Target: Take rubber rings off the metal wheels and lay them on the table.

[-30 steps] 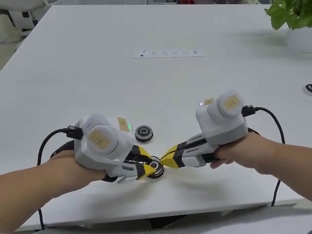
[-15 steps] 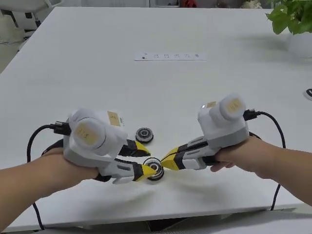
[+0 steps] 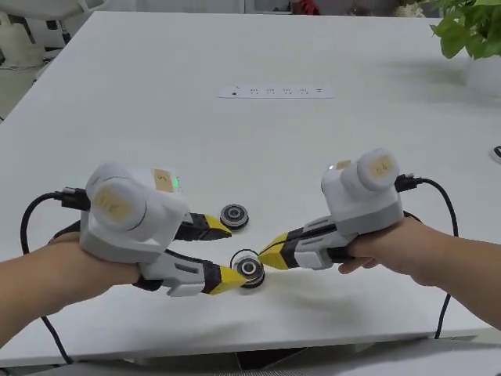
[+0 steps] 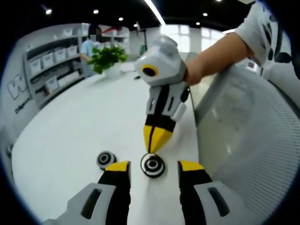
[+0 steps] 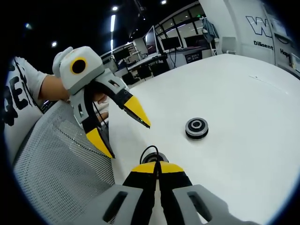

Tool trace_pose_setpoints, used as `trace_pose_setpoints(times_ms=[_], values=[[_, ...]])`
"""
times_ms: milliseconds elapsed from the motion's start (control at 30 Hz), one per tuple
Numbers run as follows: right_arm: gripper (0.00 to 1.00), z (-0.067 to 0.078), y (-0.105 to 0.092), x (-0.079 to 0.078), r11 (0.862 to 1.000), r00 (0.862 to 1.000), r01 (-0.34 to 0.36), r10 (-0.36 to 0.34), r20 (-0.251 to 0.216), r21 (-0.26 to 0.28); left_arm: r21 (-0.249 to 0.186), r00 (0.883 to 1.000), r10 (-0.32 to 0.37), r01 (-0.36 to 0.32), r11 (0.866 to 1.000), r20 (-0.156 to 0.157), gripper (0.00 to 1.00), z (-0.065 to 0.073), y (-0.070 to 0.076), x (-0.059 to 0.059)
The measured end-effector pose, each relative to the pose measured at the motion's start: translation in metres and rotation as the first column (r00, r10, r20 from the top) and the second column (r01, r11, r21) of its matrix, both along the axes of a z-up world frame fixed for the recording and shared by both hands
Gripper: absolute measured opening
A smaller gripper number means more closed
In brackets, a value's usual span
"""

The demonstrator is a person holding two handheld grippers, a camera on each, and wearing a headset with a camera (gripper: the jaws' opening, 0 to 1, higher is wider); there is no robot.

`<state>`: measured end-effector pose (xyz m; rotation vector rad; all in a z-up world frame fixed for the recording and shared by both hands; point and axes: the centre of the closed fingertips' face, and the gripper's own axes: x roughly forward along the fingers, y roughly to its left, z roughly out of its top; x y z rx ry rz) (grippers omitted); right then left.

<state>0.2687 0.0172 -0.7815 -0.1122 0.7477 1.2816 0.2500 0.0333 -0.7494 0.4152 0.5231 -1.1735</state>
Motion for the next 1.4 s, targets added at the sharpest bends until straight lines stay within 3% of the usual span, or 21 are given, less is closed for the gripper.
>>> trace_pose_setpoints(times_ms=[433,967,1400], values=[[0.00,0.011,0.004,0.001,1.000,1.000,0.006,-0.006,0.010,0.024,-0.021,0.999,0.038,-0.038,0.999,0.008,0.50,0.010,0.018,-0.003],[0.00,0.025,0.018,0.008,0.999,1.000,0.006,-0.007,0.018,0.050,-0.022,0.996,0.089,-0.089,0.996,0.007,0.55,0.010,0.046,-0.003],[0.00,0.018,0.038,0.010,0.999,1.000,-0.011,0.010,0.013,0.040,-0.024,0.992,0.129,-0.129,0.991,0.006,0.55,0.009,0.061,-0.001]])
